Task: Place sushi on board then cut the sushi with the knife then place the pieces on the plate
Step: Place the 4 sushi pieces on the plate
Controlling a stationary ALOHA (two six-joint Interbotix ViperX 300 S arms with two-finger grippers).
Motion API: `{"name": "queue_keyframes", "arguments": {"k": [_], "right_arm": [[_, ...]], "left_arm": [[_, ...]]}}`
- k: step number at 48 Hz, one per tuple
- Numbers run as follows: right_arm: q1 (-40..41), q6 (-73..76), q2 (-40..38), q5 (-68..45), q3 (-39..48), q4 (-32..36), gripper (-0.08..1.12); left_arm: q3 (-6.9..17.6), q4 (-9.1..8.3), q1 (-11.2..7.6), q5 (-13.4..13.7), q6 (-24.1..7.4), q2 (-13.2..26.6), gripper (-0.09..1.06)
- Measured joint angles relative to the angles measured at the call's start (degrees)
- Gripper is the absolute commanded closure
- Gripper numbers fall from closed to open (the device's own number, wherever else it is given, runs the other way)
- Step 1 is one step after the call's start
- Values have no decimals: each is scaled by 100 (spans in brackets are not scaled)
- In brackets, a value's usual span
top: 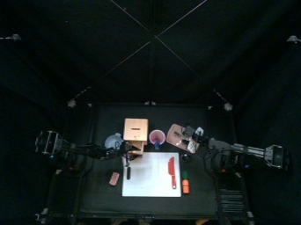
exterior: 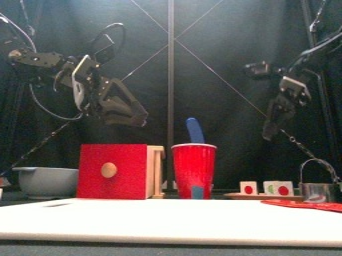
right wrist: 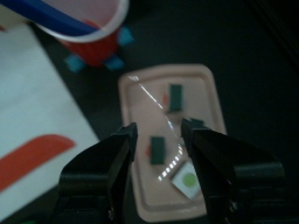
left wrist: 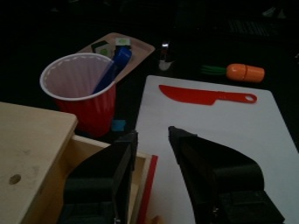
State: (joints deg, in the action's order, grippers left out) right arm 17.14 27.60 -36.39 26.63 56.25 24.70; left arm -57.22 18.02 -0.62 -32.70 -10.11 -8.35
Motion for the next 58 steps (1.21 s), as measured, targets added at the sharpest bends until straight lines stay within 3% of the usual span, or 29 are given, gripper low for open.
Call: {"name": "queue_keyframes", "arguments": {"k": [10, 19, 24, 32, 43, 58], "right_arm": [[-1151, -26, 202, -1336, -88, -149, 23], [-1459, 35, 510, -2883, 0, -202, 23], [-1468, 35, 809, -4008, 220, -492, 23], [-1468, -70, 1441, -5326, 563, -791, 23], [-1617, -79, 2083, -5625, 501, -773, 23], [-1608, -79, 2364, -5590, 316, -615, 23]], "left_arm": [[176, 0, -18, -132, 0, 0, 21], [439, 0, -70, -387, 9, 0, 21], [545, -9, -176, -527, 9, 18, 21], [659, -9, -545, -817, -18, 132, 21], [659, 9, -738, -1011, 0, 202, 21], [668, 62, -765, -1028, 9, 343, 21]]}}
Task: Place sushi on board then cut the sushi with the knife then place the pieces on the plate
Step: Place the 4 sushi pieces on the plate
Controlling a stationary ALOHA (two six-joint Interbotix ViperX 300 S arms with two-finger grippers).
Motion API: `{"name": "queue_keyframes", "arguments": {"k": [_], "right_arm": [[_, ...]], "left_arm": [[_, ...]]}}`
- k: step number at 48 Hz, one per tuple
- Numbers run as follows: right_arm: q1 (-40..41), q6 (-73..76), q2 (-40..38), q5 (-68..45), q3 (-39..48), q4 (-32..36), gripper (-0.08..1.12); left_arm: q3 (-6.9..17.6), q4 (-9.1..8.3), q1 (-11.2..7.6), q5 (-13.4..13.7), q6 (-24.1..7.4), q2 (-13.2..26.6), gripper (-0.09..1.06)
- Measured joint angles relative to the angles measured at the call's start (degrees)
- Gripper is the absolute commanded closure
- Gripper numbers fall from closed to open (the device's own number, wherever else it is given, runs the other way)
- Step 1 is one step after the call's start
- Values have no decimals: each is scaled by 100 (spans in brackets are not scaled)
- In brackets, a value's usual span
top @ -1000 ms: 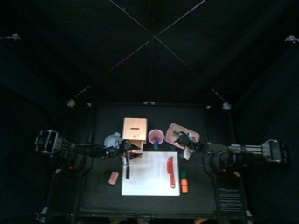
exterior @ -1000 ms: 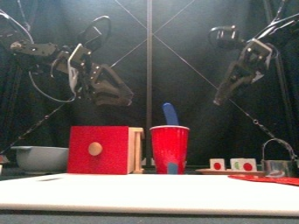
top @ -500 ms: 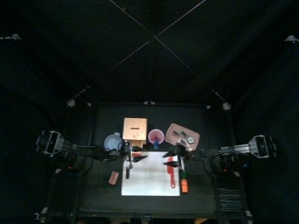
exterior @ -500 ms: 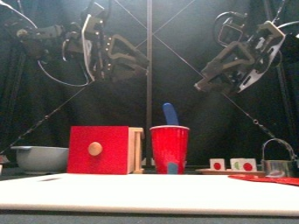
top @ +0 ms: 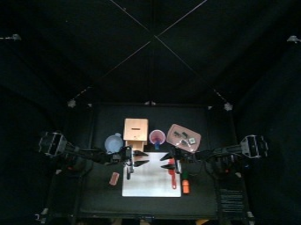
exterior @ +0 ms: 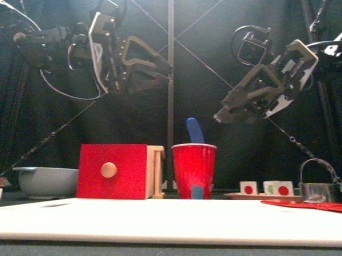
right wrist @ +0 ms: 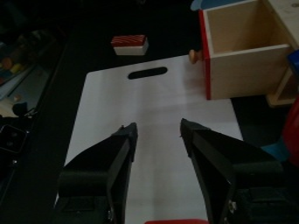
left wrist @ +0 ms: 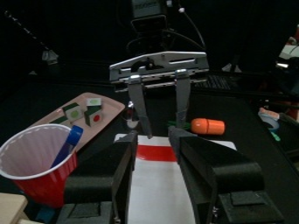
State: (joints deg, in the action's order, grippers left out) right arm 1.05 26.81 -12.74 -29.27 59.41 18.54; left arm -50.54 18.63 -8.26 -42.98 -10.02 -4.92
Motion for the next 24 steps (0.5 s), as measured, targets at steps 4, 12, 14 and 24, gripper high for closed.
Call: {"name": "queue_keyframes", "arguments": {"k": [4, 12, 14, 24], "right_arm": [[-9, 9, 18, 26, 0, -35, 23], [-9, 9, 18, 44, -9, -53, 23], [-9, 9, 18, 53, -9, -62, 23], [0, 9, 26, 114, -9, -105, 23]], "left_arm": [[-9, 0, 0, 0, -9, 0, 21], [-18, 0, 0, 0, 0, 0, 21], [-44, 0, 0, 0, 0, -9, 21], [-105, 35, 0, 0, 0, 0, 21]]}}
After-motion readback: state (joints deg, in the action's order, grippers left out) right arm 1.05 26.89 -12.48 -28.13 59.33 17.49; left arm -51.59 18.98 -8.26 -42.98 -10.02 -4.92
